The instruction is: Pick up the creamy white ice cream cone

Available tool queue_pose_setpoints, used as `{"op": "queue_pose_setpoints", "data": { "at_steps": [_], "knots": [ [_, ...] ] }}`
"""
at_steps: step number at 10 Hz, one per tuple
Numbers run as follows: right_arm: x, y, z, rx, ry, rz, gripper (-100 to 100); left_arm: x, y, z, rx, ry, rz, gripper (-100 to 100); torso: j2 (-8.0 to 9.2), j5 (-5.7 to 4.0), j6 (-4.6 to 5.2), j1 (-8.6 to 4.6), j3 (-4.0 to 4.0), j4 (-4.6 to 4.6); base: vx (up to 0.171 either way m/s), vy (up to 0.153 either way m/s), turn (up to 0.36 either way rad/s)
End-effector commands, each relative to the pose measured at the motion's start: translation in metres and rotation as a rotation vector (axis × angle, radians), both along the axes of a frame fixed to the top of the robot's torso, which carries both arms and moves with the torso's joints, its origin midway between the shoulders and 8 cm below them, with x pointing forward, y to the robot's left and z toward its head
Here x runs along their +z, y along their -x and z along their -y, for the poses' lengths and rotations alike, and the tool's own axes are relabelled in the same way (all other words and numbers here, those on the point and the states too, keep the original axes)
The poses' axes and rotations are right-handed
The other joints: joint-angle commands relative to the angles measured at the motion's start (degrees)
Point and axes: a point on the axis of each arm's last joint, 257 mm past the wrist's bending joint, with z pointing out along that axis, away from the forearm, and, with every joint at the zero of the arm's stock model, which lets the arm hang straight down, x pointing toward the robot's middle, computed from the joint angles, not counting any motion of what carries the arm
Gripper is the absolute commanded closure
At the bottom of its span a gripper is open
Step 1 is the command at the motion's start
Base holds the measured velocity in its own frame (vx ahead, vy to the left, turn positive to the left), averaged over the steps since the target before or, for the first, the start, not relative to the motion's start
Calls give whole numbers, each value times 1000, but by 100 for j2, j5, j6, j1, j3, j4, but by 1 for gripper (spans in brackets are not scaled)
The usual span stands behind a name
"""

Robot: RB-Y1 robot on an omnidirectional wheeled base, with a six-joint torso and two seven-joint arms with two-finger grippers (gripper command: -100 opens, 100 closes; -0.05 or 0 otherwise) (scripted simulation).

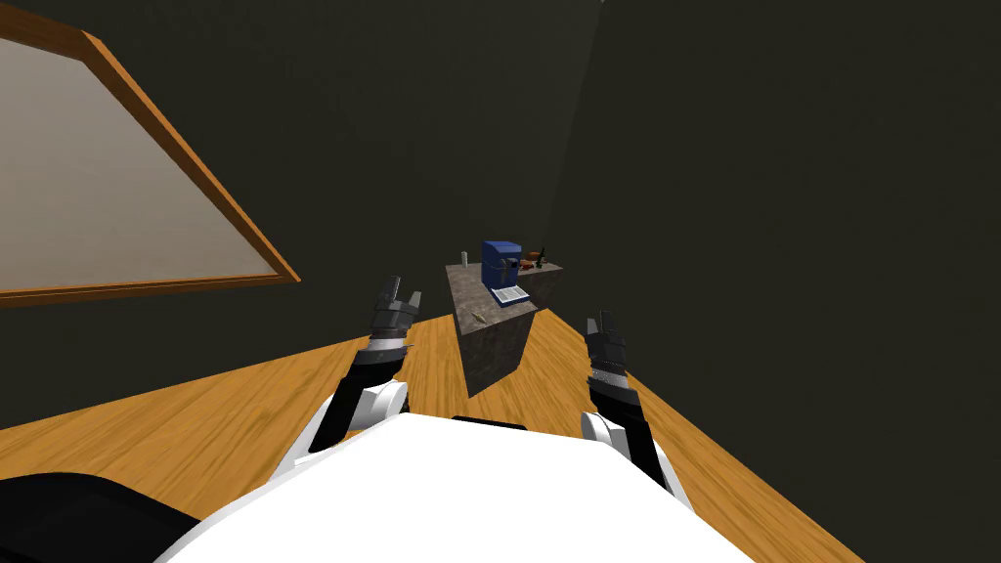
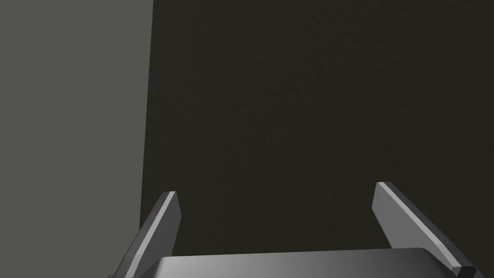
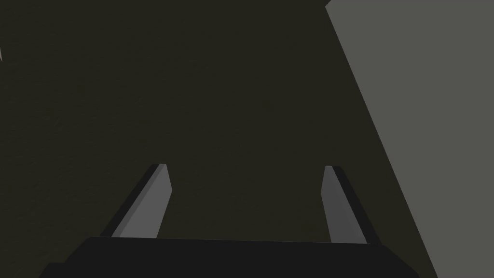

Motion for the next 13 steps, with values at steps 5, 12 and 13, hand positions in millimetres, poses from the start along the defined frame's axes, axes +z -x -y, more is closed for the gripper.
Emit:
{"op": "queue_pose_setpoints", "data": {
  "at_steps": [5,12,13],
  "knots": [
    [0,0,0,0,0,0,0,-16,-36,10,-44,-60,-112,-100,-8,5,0,22,-5,-2,17,43,-34],
    [0,0,0,0,0,0,0,-31,-71,14,-51,-82,-227,-100,-8,3,-1,13,-5,-2,21,43,-30],
    [0,0,0,0,0,0,0,-34,-72,14,-51,-81,-236,-100,-10,4,0,16,-6,-2,19,39,-21]
  ]
}}
